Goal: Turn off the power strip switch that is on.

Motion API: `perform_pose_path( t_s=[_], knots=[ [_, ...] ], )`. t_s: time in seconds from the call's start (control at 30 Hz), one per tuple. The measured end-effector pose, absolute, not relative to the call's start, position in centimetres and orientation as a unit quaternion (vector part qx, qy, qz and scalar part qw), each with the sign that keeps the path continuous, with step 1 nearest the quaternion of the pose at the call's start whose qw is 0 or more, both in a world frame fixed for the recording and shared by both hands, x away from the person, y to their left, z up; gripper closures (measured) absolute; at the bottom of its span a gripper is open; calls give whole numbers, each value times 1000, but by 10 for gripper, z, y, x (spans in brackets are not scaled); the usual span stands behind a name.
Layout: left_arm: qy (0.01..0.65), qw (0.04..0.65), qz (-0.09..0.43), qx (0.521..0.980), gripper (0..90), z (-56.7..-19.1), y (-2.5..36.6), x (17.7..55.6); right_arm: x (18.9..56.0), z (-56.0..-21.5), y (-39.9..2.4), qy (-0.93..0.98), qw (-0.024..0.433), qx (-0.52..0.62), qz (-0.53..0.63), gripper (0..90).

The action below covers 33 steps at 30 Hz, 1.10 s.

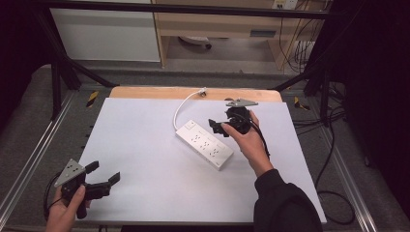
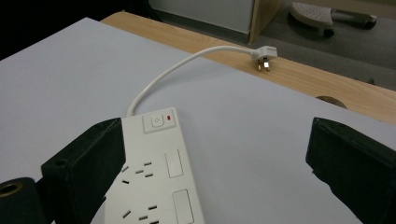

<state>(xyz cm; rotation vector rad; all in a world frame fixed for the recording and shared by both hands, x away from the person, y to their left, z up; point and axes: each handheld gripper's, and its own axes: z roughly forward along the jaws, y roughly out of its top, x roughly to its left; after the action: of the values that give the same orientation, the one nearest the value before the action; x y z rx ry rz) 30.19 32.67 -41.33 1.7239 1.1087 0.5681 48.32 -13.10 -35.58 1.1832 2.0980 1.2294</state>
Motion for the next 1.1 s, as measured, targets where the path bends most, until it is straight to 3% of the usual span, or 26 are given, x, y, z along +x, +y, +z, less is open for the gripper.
perform_pose_path(
  t_s=[0.5,1.1],
  knots=[
    [457,485,232,709,58,-414,326,302,442,-348,-181,733,222,421,486,48],
    [457,487,231,707,58,-414,325,302,402,-378,-234,706,262,448,481,50]
  ],
)
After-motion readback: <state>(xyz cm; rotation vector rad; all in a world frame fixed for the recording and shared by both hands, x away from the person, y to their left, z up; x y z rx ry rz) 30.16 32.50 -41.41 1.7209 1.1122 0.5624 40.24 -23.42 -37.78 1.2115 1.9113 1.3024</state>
